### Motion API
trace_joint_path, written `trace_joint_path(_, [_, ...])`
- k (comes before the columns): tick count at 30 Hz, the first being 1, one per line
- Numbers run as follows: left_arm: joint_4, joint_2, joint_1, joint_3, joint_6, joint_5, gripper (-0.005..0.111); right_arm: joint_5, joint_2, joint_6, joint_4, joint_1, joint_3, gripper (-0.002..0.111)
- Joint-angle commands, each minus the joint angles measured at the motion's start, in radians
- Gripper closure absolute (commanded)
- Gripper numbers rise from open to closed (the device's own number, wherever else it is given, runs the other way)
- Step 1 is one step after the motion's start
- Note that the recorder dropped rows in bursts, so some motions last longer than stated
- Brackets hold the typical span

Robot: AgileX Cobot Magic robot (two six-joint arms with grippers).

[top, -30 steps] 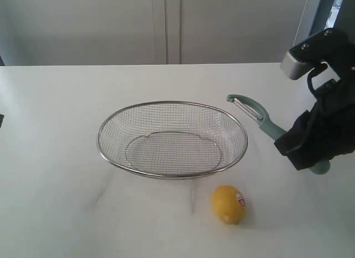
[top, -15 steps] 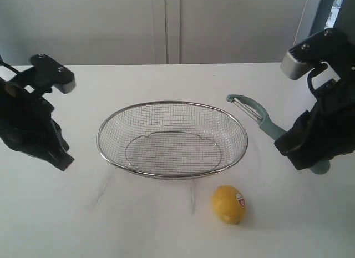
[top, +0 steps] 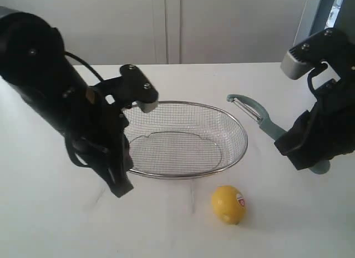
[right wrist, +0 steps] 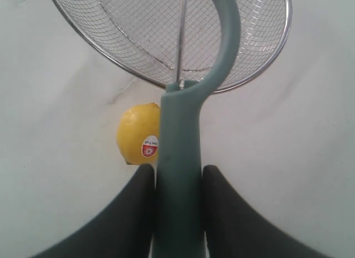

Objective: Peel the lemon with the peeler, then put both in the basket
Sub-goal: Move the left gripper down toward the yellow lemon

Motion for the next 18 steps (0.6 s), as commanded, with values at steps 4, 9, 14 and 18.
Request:
trace_joint_path(4, [-0.014,0.103,-0.144,-0.141,0.128,0.054,0.107,-0.006,-0.007,0.008,0.008,-0.004,-0.008,0.108])
trace_joint_path(9, [-0.014,0.162,-0.228,-0.185,0.289,0.061,0.107,-0.006,-0.007,0.008,0.008,-0.004,-0.008,0.108])
trace_joint_path(14, [-0.014,0.174,-0.279,-0.185,0.511,-0.015,0.107,-0.006,-0.007,0.008,0.008,-0.004,-0.008,0.108])
trace_joint_path(18, [-0.014,0.174,-0.298,-0.185,0.741,-0.076,0.107,-0.006,-0.007,0.008,0.008,-0.004,-0.008,0.108])
